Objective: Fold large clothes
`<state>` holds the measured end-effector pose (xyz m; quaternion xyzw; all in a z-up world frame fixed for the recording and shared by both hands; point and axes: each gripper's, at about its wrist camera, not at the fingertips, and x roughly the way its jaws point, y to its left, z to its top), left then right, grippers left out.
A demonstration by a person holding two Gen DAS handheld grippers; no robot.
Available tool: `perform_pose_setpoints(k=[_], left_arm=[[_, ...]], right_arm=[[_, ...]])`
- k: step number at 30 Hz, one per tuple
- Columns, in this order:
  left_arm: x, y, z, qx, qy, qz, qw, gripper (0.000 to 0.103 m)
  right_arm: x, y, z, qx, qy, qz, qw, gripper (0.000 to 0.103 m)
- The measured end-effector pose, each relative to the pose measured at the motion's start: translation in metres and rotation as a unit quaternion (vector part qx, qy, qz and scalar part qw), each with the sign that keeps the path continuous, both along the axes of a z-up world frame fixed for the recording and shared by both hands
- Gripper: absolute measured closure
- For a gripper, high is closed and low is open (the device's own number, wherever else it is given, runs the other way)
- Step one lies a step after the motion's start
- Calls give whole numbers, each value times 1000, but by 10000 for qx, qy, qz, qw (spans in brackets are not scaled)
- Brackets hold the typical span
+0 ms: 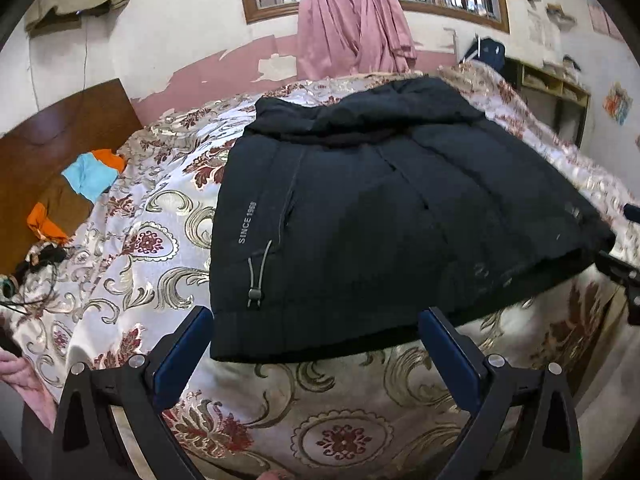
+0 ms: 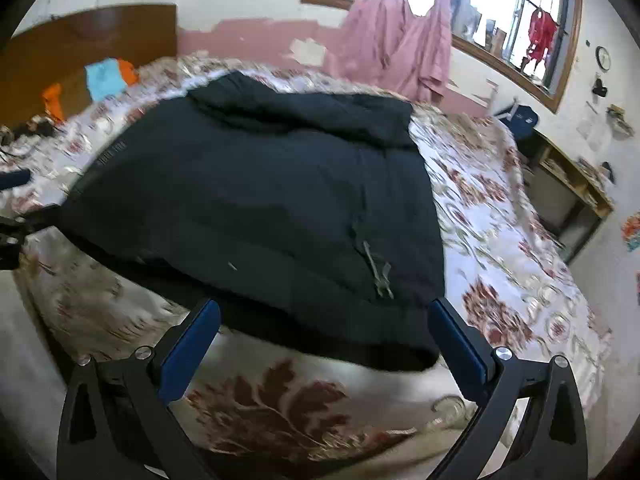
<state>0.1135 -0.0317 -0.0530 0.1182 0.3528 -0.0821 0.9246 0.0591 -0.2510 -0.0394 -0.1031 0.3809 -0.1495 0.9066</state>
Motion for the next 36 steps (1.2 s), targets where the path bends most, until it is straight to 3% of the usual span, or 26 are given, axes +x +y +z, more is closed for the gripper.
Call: perform_pose_setpoints(k=[5, 10, 17, 25, 30, 36], left_arm=[[-4, -6, -13, 238, 101, -203, 9995, 0], [-10, -11, -26, 574, 106, -504, 9970, 0], [-5, -14, -46, 759, 53, -396, 9963, 0], [-2, -34, -67, 1373, -9, -548, 9890, 0], [-1, -45, -75, 1742, -264, -571, 9827, 0], [12, -40, -82, 1812, -216, -324, 9827, 0]], right_arm=[[1, -3, -6, -39, 186, -36, 9998, 2], [8, 6, -17, -185, 525, 264, 9981, 2], [24, 19, -36, -624, 910, 253, 9936, 2], [32, 23, -47, -797, 1118, 249, 9902, 2], [37, 30, -51, -1117, 1085, 136, 9877, 2], [43, 32, -52, -1379, 799, -37, 9872, 2]])
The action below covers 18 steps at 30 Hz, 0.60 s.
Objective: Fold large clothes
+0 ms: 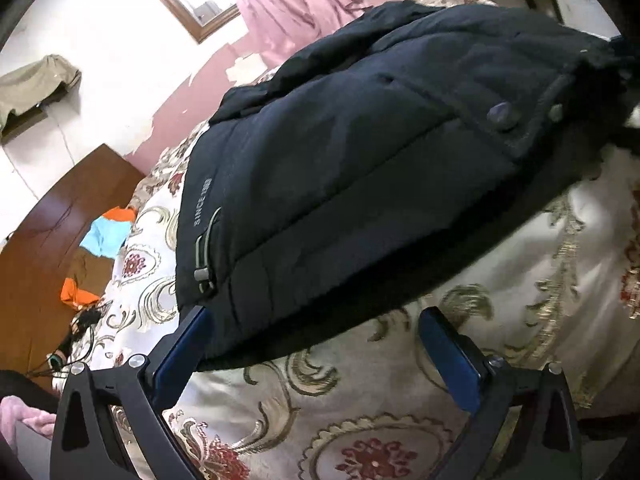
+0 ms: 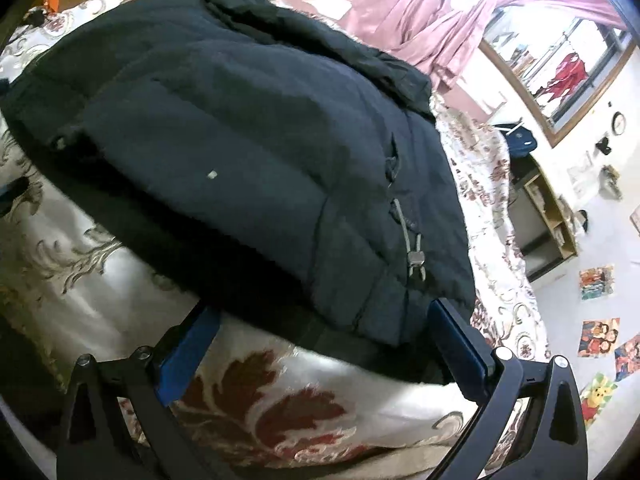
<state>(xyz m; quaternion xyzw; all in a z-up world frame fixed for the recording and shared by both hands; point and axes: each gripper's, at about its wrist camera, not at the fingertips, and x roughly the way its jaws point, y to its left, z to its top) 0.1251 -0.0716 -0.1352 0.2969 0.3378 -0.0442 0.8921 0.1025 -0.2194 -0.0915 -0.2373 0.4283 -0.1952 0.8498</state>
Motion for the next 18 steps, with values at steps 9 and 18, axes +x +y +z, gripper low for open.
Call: perform_pose_setpoints(k=[9, 18], left_arm=[[12, 31, 19, -349, -414, 768, 9956, 0], [7, 18, 14, 38, -716, 410, 9966, 0]], right_arm=[[-17, -2, 20, 38, -1064, 102, 9943, 2], [-26, -6, 26, 25, -1475, 200, 9889, 2]])
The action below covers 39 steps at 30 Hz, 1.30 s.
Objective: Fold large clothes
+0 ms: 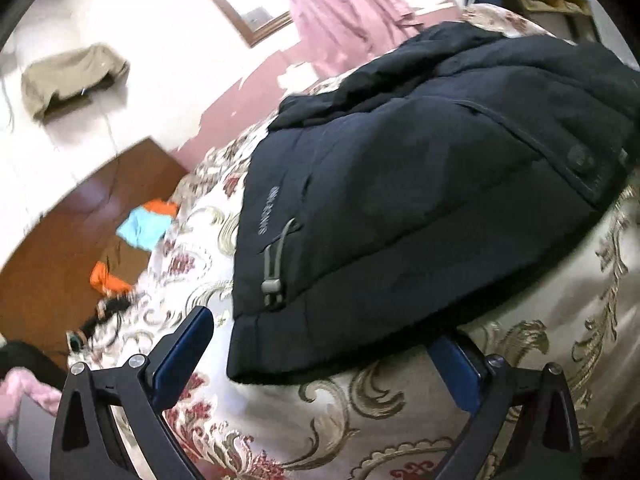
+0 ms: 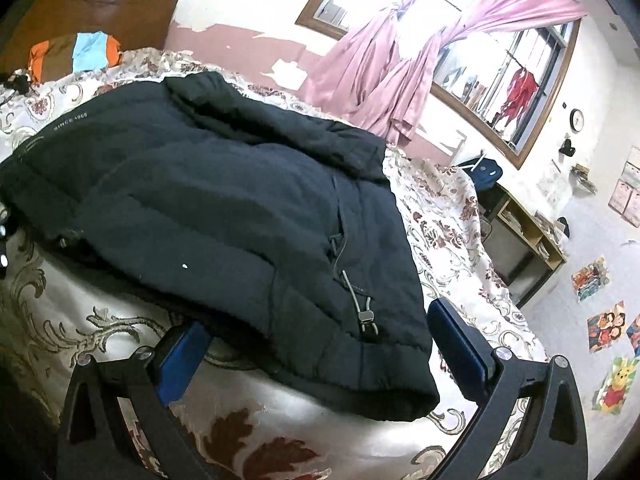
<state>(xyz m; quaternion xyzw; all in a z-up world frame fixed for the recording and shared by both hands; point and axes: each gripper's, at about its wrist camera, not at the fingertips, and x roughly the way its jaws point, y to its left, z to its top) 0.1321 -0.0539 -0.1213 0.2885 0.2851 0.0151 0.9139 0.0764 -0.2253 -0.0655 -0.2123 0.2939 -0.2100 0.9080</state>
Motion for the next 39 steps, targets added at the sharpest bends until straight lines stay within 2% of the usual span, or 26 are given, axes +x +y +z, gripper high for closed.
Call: perform_pose_setpoints(k=[5, 11, 14, 16, 18, 22, 25, 28, 30, 31, 32, 34, 35, 36, 39], left_arm=[[-2, -13, -6, 507, -243, -243, 9981, 0], [8, -3, -4, 419, -236, -8, 9988, 1], [13, 2, -2, 278, -170, 93, 9994, 14], [14, 3, -3, 225, -104, 80, 9997, 33], [14, 3, -4, 174, -76, -10, 9998, 42], [9, 0, 2, 53, -276, -149, 9995, 58], [5, 0, 6, -41, -399, -230, 9989, 64], [4, 0, 6, -86, -400, -259, 9988, 69], [5, 1, 6, -120, -370, -246, 9989, 71], [5, 1, 6, -139, -359, -250, 9989, 73], [6, 2, 7, -180, -349, -242, 9989, 75], [4, 3, 13, -395, -341, -270, 9983, 84], [3, 5, 18, -541, -363, -299, 9974, 87], [1, 6, 23, -634, -437, -283, 9966, 93], [-1, 9, 36, -876, -571, -274, 9941, 94]], right_arm=[[-1, -5, 1, 235, 5, 99, 9997, 2], [6, -23, -6, 631, 256, 113, 9976, 2], [7, -23, -10, 587, 306, 1, 9978, 2], [7, -24, -10, 582, 335, -25, 9977, 2], [9, -24, -13, 556, 403, -85, 9976, 2], [11, -28, -15, 571, 410, -212, 9973, 2], [9, -30, -11, 661, 297, -145, 9973, 5], [7, -23, -11, 669, 291, 94, 9973, 26], [7, -17, -12, 647, 320, 291, 9970, 54], [6, -14, -13, 618, 326, 331, 9970, 61], [7, -10, -15, 532, 344, 360, 9973, 66], [7, -9, -15, 534, 350, 367, 9973, 69], [7, -11, -14, 623, 298, 372, 9969, 73], [4, -10, -11, 690, 221, 396, 9966, 81], [-4, -9, 0, 816, -217, 482, 9953, 91]])
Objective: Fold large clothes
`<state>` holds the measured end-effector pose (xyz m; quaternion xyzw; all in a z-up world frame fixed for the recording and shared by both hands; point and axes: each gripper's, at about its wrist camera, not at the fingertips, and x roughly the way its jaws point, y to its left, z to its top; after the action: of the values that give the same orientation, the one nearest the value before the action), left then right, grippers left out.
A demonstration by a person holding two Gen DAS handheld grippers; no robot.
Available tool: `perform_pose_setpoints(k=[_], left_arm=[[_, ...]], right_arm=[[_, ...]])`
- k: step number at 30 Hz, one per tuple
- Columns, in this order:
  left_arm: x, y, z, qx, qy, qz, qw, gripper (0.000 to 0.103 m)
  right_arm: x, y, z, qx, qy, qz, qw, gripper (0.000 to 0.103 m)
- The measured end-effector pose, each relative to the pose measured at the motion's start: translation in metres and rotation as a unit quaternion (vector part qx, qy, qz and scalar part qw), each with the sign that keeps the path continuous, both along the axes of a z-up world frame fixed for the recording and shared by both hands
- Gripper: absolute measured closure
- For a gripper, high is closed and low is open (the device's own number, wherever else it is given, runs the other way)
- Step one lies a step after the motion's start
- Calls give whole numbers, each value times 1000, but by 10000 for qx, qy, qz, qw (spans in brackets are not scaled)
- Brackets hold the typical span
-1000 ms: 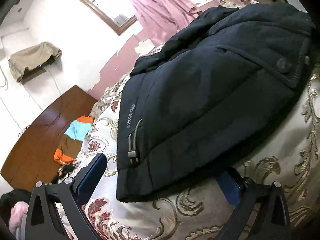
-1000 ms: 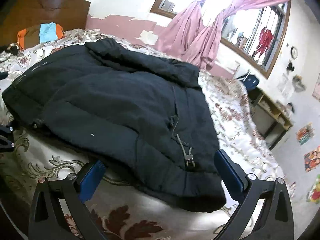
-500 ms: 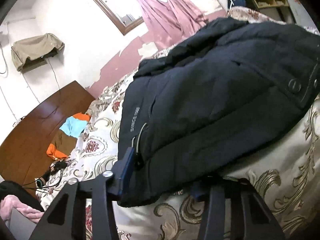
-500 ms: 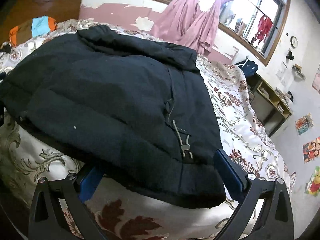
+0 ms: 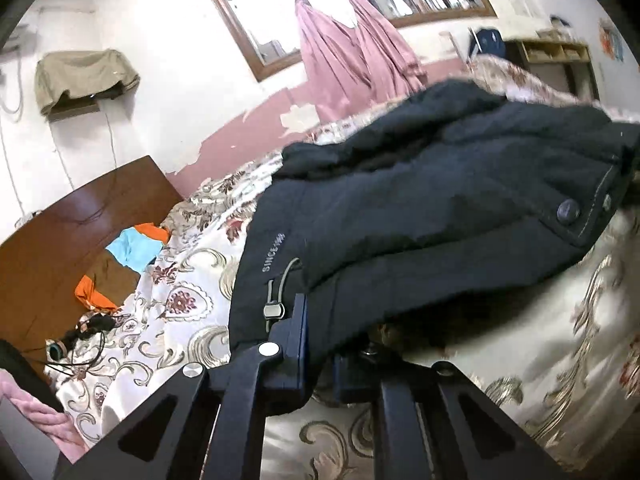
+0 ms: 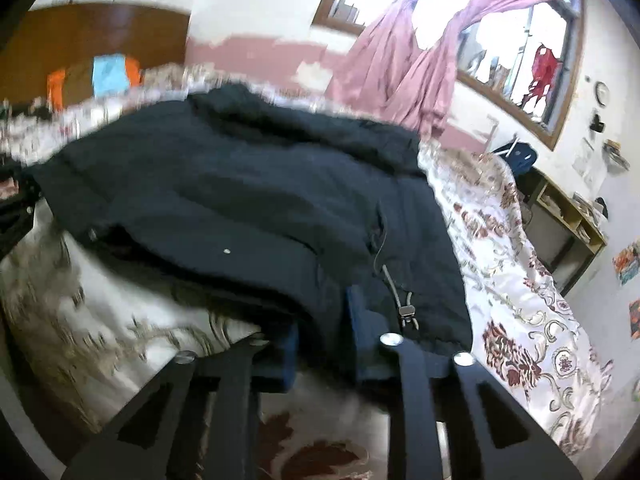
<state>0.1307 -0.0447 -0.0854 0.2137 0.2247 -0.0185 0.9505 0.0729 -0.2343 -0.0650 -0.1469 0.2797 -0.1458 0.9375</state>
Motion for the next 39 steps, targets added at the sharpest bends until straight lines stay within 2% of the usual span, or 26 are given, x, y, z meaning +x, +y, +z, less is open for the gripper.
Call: perform_pose_setpoints(k=[6, 14, 18, 24, 27, 29, 31, 35, 39], left_arm=[[-9, 12, 32, -752, -60, -101, 9971, 96], [-58, 33, 86, -1037, -407, -321, 9933, 96], [-83, 44, 126, -1240, -718, -508, 9884, 97], [-100, 48, 181, -1289, -1152, -791, 9818, 97], [-92, 47, 201, -1324, -1147, -854, 9808, 96], [-78, 49, 208, -1481, -1052, -896, 9793, 96], [-67, 50, 212, -1556, -970, -889, 9790, 96], [-43, 49, 212, -1623, -870, -799, 9796, 96], [-17, 46, 210, -1826, -764, -662, 9780, 96]], right_arm=[[-19, 3, 14, 138, -486, 50, 9987, 97], [-80, 19, 60, 238, -1183, 215, 9925, 98], [-113, 27, 88, 265, -1529, 421, 9870, 99], [-143, 30, 137, 266, -2304, 537, 9712, 99], [-143, 26, 159, 350, -2575, 559, 9640, 99], [-135, 21, 169, 441, -2670, 609, 9608, 99], [-126, 18, 170, 527, -2714, 653, 9588, 99], [-99, 19, 166, 288, -2719, 607, 9600, 99], [-73, 19, 166, 261, -2773, 480, 9592, 99]])
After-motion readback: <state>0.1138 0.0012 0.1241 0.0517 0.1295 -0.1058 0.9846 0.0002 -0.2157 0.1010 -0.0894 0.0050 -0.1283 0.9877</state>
